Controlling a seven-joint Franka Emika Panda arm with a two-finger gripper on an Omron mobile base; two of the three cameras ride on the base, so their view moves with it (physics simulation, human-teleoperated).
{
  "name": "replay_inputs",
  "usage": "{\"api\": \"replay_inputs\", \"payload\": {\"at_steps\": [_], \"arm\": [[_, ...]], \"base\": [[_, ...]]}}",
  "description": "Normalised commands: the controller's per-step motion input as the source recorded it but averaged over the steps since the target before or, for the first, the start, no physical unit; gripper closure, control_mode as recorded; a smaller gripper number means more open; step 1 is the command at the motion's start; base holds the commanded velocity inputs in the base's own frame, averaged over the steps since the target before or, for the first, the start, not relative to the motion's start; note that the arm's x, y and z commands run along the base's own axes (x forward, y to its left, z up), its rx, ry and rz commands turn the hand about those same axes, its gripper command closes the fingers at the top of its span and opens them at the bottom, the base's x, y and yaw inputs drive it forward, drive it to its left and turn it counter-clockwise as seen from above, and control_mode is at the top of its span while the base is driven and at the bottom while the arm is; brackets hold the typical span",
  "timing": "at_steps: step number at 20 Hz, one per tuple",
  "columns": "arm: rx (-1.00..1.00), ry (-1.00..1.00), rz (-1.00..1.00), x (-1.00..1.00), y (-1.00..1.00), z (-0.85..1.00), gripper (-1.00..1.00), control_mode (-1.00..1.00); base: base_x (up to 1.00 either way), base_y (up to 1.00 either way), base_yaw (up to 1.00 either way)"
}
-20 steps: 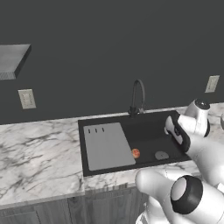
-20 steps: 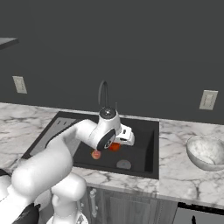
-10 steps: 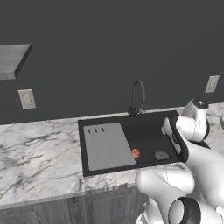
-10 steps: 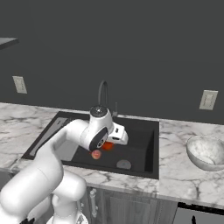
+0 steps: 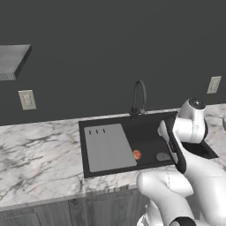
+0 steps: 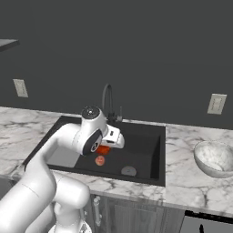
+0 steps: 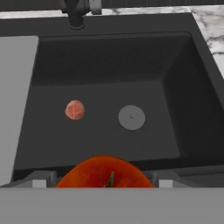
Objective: Remove the tomato and peach from the sink. Then move the bowl and cup from the counter to the sink for washing.
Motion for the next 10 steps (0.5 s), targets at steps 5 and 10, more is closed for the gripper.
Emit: {"api": "replay_inputs", "payload": {"at_steps": [5,10], "arm": [[-0.02,0.00,0.00,-0.10,0.33,0.09,1.00,-1.00],[-0.02,0.00,0.00,-0.07,0.35,0.07,1.00,-1.00]], "base": [[0.00,0.00,0.00],[0.00,0.00,0.00]]}}
